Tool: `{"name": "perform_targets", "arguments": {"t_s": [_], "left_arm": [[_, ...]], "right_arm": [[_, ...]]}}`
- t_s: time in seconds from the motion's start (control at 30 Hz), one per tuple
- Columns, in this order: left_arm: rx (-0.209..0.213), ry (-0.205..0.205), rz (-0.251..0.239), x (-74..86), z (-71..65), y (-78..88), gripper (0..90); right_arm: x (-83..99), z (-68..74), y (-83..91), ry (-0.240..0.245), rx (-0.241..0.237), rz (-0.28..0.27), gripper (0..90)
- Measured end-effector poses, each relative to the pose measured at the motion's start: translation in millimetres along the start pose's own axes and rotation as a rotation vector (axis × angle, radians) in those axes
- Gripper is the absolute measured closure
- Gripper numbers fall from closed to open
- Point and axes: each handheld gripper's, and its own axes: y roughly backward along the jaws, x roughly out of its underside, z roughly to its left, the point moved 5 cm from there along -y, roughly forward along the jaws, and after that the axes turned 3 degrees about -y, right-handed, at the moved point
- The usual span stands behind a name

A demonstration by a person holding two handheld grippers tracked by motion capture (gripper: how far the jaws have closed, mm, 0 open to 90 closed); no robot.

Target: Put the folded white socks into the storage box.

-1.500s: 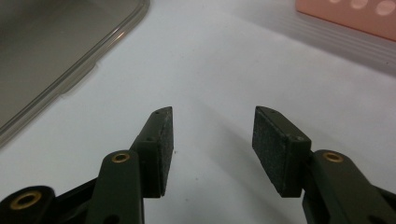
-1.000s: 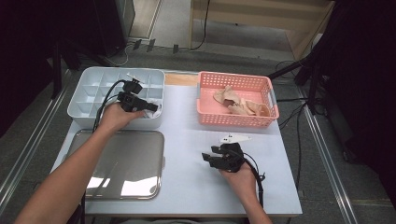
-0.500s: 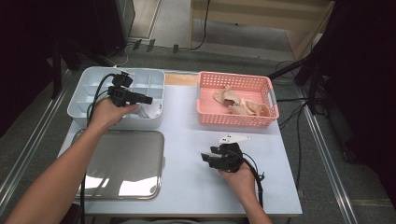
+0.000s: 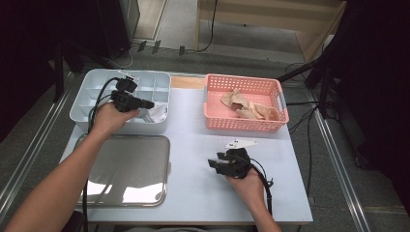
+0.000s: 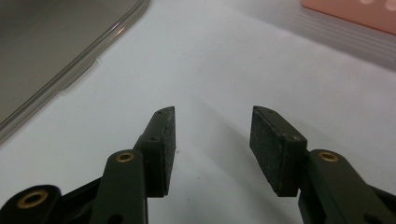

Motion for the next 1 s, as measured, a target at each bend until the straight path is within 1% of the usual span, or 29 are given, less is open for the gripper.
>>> {"name": "perform_targets", "arguments": {"t_s": [0.2,0.27,0.3,0.4,0.5,0.53,0.6,0.63,0.8,0.83,0.9,1.0], "left_arm": [[-0.002,0.004,0.012,2.1,1.2,-11.3,83.9],[0.002,-0.001,0.024,3.2,2.7,-12.9,84.4],[0.003,0.009,0.018,3.3,2.4,-14.4,84.7],[0.003,0.005,0.025,4.1,1.5,-17.2,85.4],[0.015,0.005,0.051,7.7,1.0,-25.8,85.9],[0.017,0.015,0.050,8.4,1.1,-28.5,86.0],[0.025,0.019,0.050,8.9,1.5,-30.0,86.2],[0.033,0.037,0.039,9.4,1.3,-32.6,86.2],[0.032,0.030,0.046,10.7,0.7,-37.0,86.7],[0.027,0.023,0.055,11.0,-0.2,-38.5,86.9],[0.029,0.019,0.063,11.2,-0.7,-39.6,87.3],[0.030,0.026,0.069,11.6,-0.5,-40.8,87.6]], "right_arm": [[0.3,0.3,1.0,-0.005,0.000,-0.002,51.8],[0.6,0.5,1.0,-0.004,0.000,-0.001,51.8],[0.6,0.6,0.9,-0.002,-0.001,-0.002,51.8],[0.8,0.7,0.8,-0.002,0.000,-0.002,51.9],[0.8,1.1,0.7,-0.002,0.000,-0.002,51.9],[0.9,1.0,0.7,0.000,0.001,-0.001,51.9],[0.9,1.0,0.7,0.000,0.001,-0.001,52.0],[0.9,1.0,1.0,-0.002,0.000,-0.002,52.0],[1.0,0.3,0.6,-0.002,0.000,-0.002,52.0],[0.9,1.0,0.2,-0.003,0.000,-0.001,52.0],[0.9,1.5,0.0,-0.001,0.000,0.001,52.0],[0.7,1.3,-0.2,-0.001,0.001,0.000,52.0]]}}
